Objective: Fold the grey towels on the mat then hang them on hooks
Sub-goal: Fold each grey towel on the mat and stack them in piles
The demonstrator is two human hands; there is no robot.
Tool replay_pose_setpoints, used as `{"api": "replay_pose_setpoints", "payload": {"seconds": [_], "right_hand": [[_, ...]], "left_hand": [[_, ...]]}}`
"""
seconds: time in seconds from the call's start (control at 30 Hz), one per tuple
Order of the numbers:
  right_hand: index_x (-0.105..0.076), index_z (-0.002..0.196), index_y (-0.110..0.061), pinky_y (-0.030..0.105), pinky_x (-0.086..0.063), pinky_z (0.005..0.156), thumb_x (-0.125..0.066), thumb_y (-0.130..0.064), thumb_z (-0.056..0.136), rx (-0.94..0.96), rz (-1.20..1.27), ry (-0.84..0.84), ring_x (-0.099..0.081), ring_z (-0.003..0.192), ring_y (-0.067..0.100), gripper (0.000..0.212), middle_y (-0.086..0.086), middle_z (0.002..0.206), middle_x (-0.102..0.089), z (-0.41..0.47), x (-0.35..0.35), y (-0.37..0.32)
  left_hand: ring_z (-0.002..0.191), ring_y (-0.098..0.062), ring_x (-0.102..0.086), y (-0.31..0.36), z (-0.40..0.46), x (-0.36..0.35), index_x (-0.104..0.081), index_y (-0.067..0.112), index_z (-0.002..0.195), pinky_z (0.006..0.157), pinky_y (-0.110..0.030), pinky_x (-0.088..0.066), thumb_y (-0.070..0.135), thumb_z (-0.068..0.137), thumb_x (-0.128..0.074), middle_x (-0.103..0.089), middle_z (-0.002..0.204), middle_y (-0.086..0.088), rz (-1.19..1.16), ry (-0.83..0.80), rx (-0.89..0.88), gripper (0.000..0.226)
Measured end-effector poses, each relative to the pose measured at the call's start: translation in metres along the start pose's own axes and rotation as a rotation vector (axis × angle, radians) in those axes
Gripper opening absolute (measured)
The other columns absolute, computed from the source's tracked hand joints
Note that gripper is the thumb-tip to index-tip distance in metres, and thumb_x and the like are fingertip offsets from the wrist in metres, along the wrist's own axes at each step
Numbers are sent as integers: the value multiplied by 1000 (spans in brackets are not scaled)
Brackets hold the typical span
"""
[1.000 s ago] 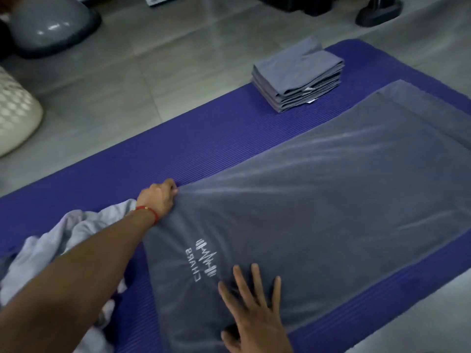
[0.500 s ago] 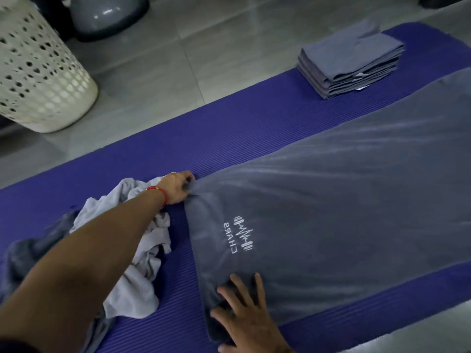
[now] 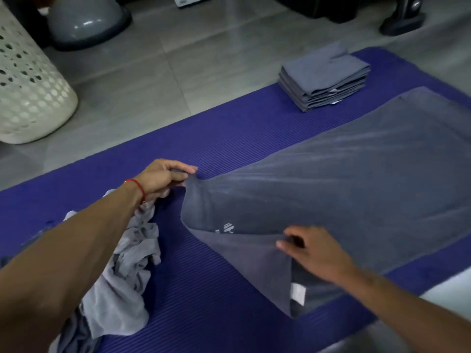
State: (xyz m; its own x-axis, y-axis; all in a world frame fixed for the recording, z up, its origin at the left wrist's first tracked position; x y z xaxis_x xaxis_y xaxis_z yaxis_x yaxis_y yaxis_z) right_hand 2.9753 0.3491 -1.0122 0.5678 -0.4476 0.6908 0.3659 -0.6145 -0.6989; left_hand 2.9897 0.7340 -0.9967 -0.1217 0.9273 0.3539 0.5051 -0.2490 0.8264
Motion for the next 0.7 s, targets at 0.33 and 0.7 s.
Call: {"api": "replay_pose_setpoints", "payload": {"seconds": [0.33,0.7], "right_hand": [[-69,89,-17,33,-56,74,-69,-19,96,-268,41,138,-72,69,28,8,8,72,-75,-40,235,74],[-69,88,-3,30,-60,68,-57,-15,103,-465,496,601,-69,66,21,22,1,65,-69,-120,343,236]], "left_hand": [[79,-26,-72,185,66,-94,-76,13,84,89,-46,-59,-8,88,-69,-76,86,-19,596,-180,-332,22],[61,-27,-73,377,137,-314,-62,9,81,63,-35,-60,22,97,-61,-70,63,-12,658,64,-447,21]]}}
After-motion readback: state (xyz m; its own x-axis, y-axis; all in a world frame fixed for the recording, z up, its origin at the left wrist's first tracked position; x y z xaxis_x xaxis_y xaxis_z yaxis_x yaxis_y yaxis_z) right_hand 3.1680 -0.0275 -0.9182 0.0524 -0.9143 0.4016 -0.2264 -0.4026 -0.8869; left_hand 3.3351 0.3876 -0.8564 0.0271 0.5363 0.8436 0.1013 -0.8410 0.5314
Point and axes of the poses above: each hand's wrist, its own z-axis towards the middle knuckle, its own x-axis out of the back of the hand, y = z × x, the point moved 7 cm from there along z, towards the middle knuckle
